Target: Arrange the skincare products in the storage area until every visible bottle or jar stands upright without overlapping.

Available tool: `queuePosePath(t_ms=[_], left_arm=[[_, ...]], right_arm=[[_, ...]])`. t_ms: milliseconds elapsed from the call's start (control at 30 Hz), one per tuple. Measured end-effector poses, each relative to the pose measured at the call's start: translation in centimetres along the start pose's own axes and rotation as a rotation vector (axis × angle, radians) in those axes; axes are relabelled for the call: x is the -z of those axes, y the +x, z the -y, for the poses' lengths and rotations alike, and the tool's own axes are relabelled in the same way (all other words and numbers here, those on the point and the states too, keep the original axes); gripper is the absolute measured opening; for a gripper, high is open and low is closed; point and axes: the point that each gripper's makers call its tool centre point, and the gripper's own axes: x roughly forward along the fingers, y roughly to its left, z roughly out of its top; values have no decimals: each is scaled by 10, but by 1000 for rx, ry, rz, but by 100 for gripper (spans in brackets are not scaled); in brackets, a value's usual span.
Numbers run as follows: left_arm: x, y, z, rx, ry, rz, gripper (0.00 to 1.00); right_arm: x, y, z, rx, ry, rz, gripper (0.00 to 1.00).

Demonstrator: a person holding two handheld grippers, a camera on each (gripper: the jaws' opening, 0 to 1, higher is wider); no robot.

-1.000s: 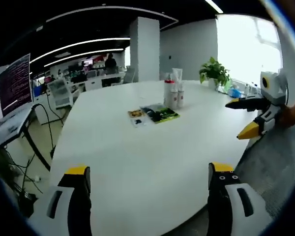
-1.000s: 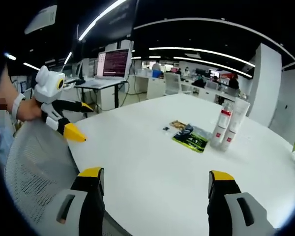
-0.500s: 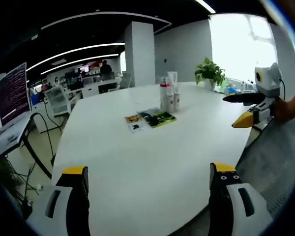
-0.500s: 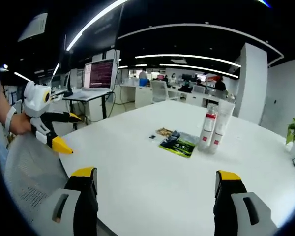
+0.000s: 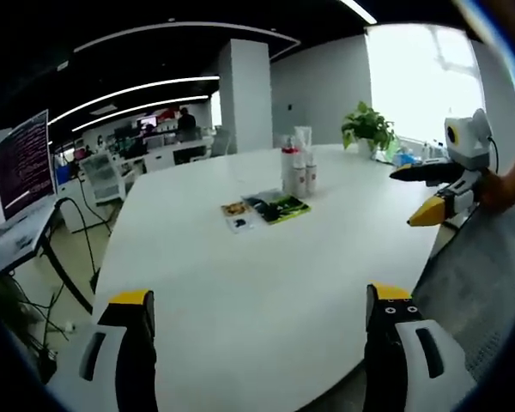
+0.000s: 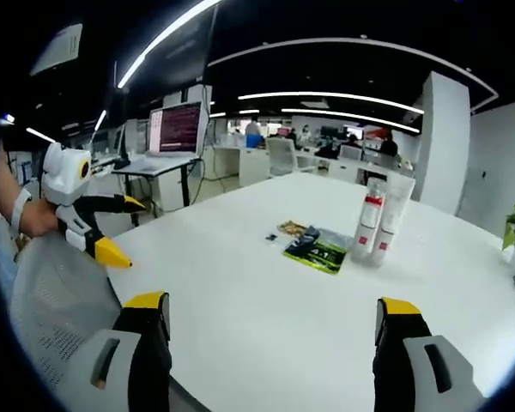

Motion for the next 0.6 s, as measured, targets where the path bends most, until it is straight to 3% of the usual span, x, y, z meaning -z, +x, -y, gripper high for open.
queuePosePath(t_ms=[600], left_arm=[[-3,-1,-4,-20,12,18,99]], right_arm=[[0,0,-5,-19,-14,-5,98]])
